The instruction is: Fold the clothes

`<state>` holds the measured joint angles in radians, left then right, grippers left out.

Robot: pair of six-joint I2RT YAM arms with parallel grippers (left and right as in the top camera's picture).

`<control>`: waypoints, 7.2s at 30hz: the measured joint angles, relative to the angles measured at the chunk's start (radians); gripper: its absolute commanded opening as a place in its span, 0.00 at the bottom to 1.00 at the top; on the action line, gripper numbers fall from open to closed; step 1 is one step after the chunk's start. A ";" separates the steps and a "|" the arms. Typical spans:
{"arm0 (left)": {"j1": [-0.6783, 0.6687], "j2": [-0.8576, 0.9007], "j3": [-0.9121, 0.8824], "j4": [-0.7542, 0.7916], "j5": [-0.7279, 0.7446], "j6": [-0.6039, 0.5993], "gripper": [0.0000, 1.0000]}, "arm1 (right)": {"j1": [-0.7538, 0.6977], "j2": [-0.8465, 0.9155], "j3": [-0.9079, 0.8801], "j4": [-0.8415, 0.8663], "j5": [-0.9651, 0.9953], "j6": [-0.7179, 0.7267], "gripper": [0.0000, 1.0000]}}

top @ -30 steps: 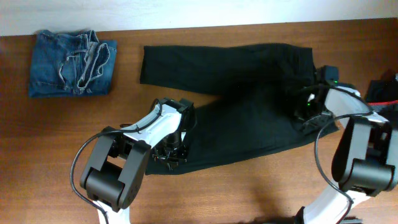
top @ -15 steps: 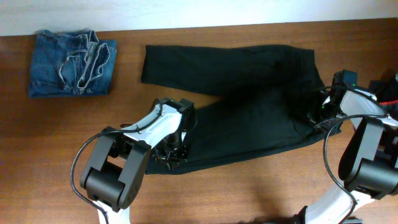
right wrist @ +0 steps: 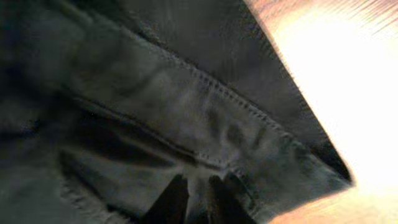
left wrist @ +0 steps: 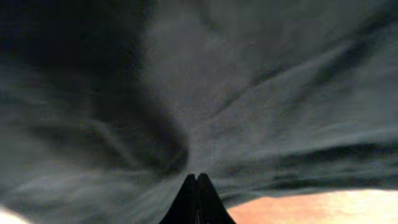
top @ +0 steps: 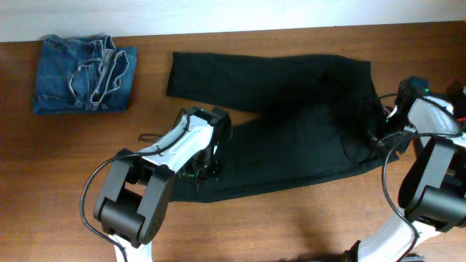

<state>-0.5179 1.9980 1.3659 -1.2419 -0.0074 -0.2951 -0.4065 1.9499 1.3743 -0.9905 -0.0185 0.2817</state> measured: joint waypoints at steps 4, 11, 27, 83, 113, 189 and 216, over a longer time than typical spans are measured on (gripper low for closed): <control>0.000 -0.011 0.057 -0.022 -0.009 0.003 0.05 | 0.000 -0.028 0.067 -0.064 -0.002 -0.006 0.22; 0.000 -0.037 0.136 -0.045 -0.022 0.030 0.55 | 0.000 -0.065 0.158 -0.107 -0.160 -0.091 0.35; 0.063 -0.042 0.322 0.338 -0.207 0.049 0.99 | 0.000 -0.073 0.333 0.056 -0.550 -0.261 0.99; 0.324 0.473 0.561 1.181 -0.048 0.277 0.90 | 0.087 0.413 0.343 0.896 -0.185 -0.124 0.99; 0.366 0.514 0.567 1.133 0.024 0.223 0.34 | 0.087 0.457 0.352 0.906 -0.226 -0.120 0.60; 0.364 0.556 0.763 0.927 0.079 0.224 0.60 | 0.093 0.459 0.578 0.679 -0.291 -0.080 0.20; 0.368 0.578 0.858 0.756 0.125 0.224 0.01 | 0.092 0.454 0.586 0.600 -0.290 -0.080 0.04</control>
<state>-0.1501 2.5759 2.2238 -0.4862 0.1173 -0.0715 -0.3145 2.4035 1.9606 -0.3908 -0.3088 0.2012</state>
